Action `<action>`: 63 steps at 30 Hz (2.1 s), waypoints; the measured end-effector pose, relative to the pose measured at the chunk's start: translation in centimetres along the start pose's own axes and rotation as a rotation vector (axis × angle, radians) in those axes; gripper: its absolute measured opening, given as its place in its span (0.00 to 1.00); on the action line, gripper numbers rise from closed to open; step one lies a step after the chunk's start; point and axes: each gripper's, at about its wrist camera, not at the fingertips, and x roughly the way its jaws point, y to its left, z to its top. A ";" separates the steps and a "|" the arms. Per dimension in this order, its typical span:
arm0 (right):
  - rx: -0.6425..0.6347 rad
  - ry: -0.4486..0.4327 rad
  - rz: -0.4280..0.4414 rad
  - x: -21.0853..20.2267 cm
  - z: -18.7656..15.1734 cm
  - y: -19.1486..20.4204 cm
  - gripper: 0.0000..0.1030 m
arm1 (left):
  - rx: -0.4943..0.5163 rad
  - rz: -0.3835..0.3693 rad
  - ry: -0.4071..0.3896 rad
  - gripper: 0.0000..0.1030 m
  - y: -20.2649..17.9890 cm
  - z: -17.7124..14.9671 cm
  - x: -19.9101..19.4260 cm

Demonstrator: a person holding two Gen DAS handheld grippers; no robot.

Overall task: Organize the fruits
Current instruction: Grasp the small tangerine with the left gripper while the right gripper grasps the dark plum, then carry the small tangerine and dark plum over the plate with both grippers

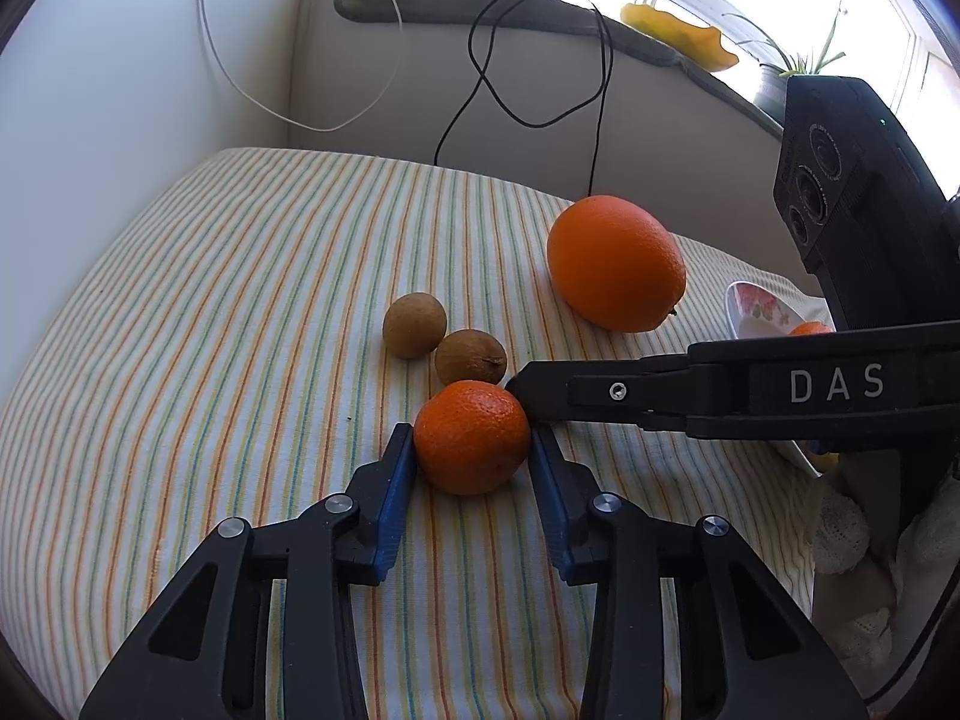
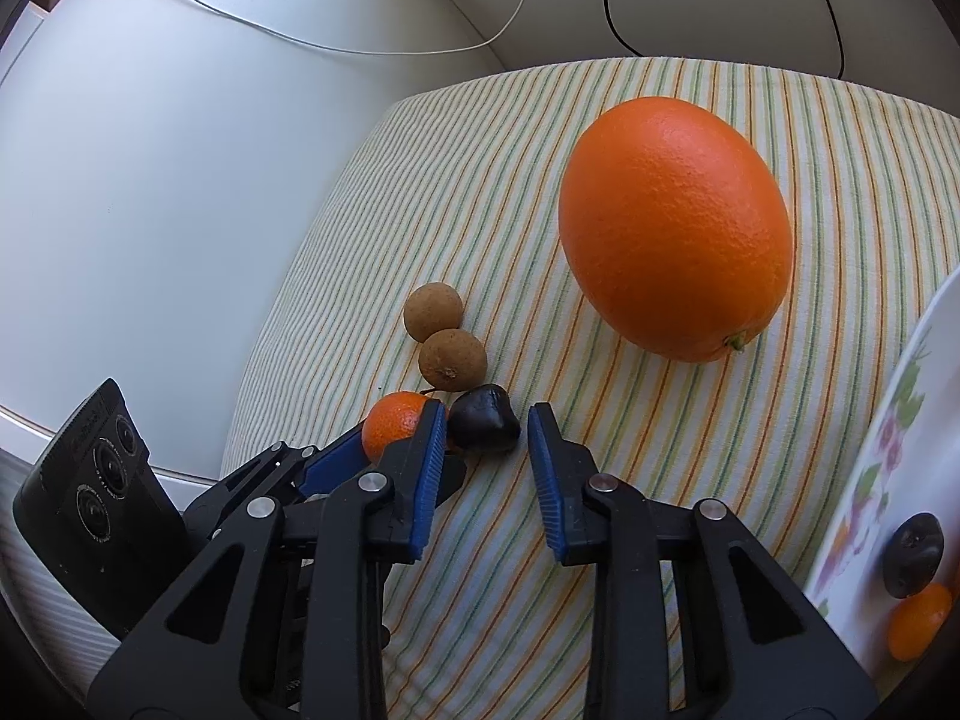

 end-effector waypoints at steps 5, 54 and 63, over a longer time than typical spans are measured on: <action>-0.007 -0.003 0.000 0.3 0.2 0.4 0.25 | 0.001 -0.001 -0.006 0.35 0.0 -0.1 -0.2; -0.027 -0.187 -0.008 -13.1 -3.6 -4.2 0.24 | 0.063 -0.103 -0.083 0.35 -6.7 -0.7 -3.8; 0.002 -0.225 -0.044 -15.3 -3.6 -5.9 0.24 | 0.097 -0.140 -0.072 0.35 -9.6 -0.2 -2.6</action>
